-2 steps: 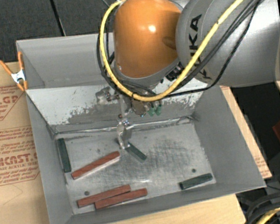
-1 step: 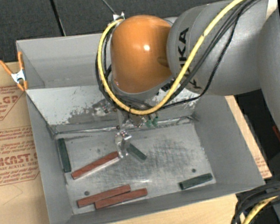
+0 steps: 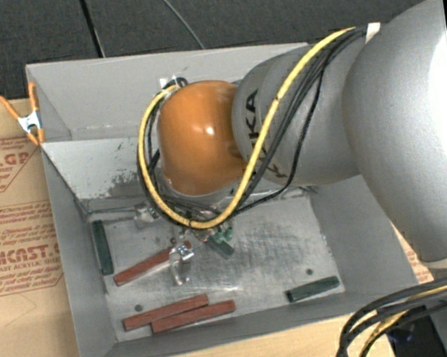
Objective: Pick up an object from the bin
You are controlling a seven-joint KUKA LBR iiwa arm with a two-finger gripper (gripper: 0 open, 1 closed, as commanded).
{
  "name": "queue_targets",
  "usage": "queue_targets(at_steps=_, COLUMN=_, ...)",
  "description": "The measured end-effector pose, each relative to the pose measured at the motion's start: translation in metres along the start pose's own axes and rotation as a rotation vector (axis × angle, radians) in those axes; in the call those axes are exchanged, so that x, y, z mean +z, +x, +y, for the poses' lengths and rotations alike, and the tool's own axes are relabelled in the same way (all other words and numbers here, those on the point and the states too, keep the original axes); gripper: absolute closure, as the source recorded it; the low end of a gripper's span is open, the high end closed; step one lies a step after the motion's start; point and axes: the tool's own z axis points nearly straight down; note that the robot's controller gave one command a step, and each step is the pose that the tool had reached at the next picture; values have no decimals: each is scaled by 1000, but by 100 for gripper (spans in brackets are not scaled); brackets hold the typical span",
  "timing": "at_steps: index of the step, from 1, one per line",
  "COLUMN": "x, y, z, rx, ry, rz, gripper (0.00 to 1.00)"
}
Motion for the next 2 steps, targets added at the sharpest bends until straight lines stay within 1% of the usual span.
queue_targets(at_steps=1, x=74, y=5, z=-4, rx=-22, ry=0, rz=0, gripper=0)
queue_targets(at_steps=2, x=74, y=5, z=-4, rx=-15, ry=0, rz=4, gripper=100)
